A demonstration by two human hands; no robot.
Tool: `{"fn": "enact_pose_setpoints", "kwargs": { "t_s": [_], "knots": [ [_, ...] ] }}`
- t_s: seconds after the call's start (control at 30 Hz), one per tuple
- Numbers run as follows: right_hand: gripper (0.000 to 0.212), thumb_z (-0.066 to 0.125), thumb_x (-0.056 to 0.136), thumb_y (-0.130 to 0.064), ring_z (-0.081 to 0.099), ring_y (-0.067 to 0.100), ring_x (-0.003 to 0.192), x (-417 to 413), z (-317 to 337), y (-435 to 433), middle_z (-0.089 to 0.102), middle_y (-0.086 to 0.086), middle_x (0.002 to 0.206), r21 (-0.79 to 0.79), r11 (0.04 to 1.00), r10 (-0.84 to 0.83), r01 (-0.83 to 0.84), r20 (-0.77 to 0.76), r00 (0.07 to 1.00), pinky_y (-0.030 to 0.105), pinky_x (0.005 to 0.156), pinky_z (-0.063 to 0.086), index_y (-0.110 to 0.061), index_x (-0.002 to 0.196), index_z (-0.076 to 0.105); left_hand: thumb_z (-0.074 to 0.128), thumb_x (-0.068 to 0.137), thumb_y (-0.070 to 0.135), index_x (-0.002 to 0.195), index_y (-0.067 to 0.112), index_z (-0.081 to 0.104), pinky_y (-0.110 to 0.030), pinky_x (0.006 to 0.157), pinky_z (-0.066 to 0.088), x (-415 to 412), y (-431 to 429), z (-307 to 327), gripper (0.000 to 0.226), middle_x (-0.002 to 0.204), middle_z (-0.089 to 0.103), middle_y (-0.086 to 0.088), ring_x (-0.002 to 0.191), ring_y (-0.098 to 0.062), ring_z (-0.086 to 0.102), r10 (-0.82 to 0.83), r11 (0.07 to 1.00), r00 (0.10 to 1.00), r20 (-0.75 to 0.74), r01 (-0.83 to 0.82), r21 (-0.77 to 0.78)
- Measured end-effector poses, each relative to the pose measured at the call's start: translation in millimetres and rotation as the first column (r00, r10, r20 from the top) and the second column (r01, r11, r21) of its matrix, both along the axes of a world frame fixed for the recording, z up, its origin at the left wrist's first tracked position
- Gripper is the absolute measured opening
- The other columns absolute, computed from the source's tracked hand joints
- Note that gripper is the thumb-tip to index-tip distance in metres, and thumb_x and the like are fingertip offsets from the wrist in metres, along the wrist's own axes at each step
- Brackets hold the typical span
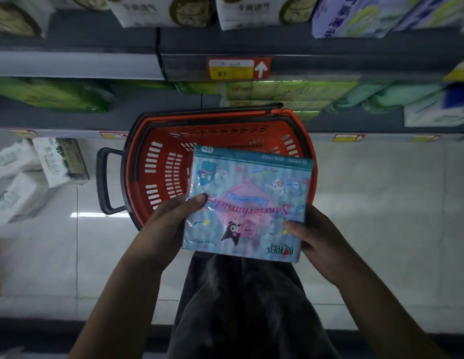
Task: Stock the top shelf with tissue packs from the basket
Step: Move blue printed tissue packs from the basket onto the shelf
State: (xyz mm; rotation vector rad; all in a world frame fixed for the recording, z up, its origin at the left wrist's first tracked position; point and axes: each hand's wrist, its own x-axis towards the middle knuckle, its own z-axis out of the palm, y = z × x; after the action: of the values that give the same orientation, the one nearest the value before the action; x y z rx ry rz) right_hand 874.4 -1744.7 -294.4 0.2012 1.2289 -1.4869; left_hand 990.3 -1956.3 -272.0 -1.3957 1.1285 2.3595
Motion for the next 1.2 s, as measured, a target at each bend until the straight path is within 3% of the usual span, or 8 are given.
{"fn": "enact_pose_setpoints", "kwargs": {
  "t_s": [0.1,0.3,0.43,0.6,0.73,0.93,1.1,1.2],
  "knots": [
    [0.064,0.084,0.061,-0.027,0.066,0.022,0.105,2.2,19.3,3.4,0.069,0.005,0.114,0.008,1.000,-0.011,0.011,-0.004,1.000,0.030,0.075,0.055,-0.015,0.118,0.058,0.059,0.076,0.025,0.076,0.022,0.079,-0.035,0.073,0.060,4.4,3.8,11.4,0.021,0.092,0.076,-0.008,0.082,-0.024,0.073,0.018,1.000,1.000,-0.008,-0.018,0.003],
    [0.051,0.074,0.069,-0.019,0.067,0.023,0.103,-5.4,54.0,11.1,0.071,0.004,0.110,0.047,0.999,-0.004,0.008,-0.078,0.997,0.030,0.074,0.055,-0.013,0.117,0.058,0.069,0.080,0.026,0.101,0.007,0.071,-0.040,0.076,0.060,10.7,18.5,37.7,0.029,0.102,0.073,-0.018,0.092,-0.032,0.071,0.065,0.998,0.998,-0.015,-0.065,0.013],
    [0.045,0.065,0.073,-0.010,0.066,0.024,0.103,-9.0,71.3,11.9,0.070,0.005,0.112,0.038,0.999,0.001,0.004,-0.114,0.993,0.031,0.075,0.054,-0.011,0.117,0.058,0.088,0.057,0.044,0.099,0.016,0.076,-0.045,0.086,0.057,14.2,17.8,55.0,0.052,0.112,0.070,-0.017,0.102,-0.033,0.069,0.044,0.999,0.997,-0.065,-0.042,0.028],
    [0.044,0.077,0.068,-0.014,0.068,0.020,0.099,-11.1,99.0,12.6,0.071,0.002,0.109,0.004,1.000,-0.005,0.006,-0.150,0.989,0.028,0.072,0.054,-0.016,0.110,0.063,0.070,0.081,0.025,0.090,0.020,0.079,-0.042,0.083,0.057,12.4,18.8,83.0,0.014,0.104,0.073,-0.013,0.096,-0.028,0.071,0.040,0.998,0.991,-0.125,-0.034,0.045],
    [0.054,0.088,0.053,-0.039,0.068,0.020,0.099,-13.6,125.6,16.2,0.071,0.003,0.110,-0.036,0.999,-0.017,0.011,-0.173,0.985,0.028,0.073,0.055,-0.024,0.102,0.071,0.067,0.076,0.030,0.088,0.018,0.079,-0.035,0.075,0.060,7.3,16.3,107.4,0.021,0.100,0.074,-0.011,0.092,-0.025,0.072,-0.017,0.999,0.978,-0.207,0.023,0.031],
    [0.052,0.087,0.054,-0.043,0.067,0.019,0.098,-16.4,166.9,19.1,0.071,0.001,0.107,-0.073,0.997,-0.043,0.027,-0.230,0.972,0.030,0.078,0.055,-0.027,0.101,0.072,0.089,0.053,0.046,0.096,0.016,0.076,-0.037,0.073,0.059,1.8,13.8,140.6,0.054,0.107,0.072,-0.015,0.097,-0.029,0.071,-0.085,0.996,0.970,-0.229,0.088,0.005],
    [0.055,0.089,0.050,-0.045,0.068,0.019,0.095,-14.0,207.4,18.2,0.072,0.002,0.106,-0.102,0.994,-0.060,0.035,-0.250,0.966,0.029,0.075,0.055,-0.026,0.099,0.073,0.068,0.075,0.030,0.101,0.010,0.068,-0.043,0.072,0.060,-1.3,14.3,187.0,0.034,0.102,0.074,-0.015,0.092,-0.031,0.072,-0.088,0.994,0.983,-0.160,0.077,-0.075],
    [0.058,0.089,0.050,-0.046,0.068,0.021,0.097,-11.2,228.6,12.8,0.071,0.004,0.108,-0.110,0.993,-0.076,0.048,-0.268,0.960,0.030,0.076,0.055,-0.026,0.101,0.072,0.078,0.075,0.027,0.094,0.010,0.071,-0.035,0.067,0.061,-2.7,10.7,211.5,0.027,0.095,0.075,-0.014,0.084,-0.026,0.073,-0.063,0.994,0.978,-0.197,0.043,-0.104]
  ]
}}
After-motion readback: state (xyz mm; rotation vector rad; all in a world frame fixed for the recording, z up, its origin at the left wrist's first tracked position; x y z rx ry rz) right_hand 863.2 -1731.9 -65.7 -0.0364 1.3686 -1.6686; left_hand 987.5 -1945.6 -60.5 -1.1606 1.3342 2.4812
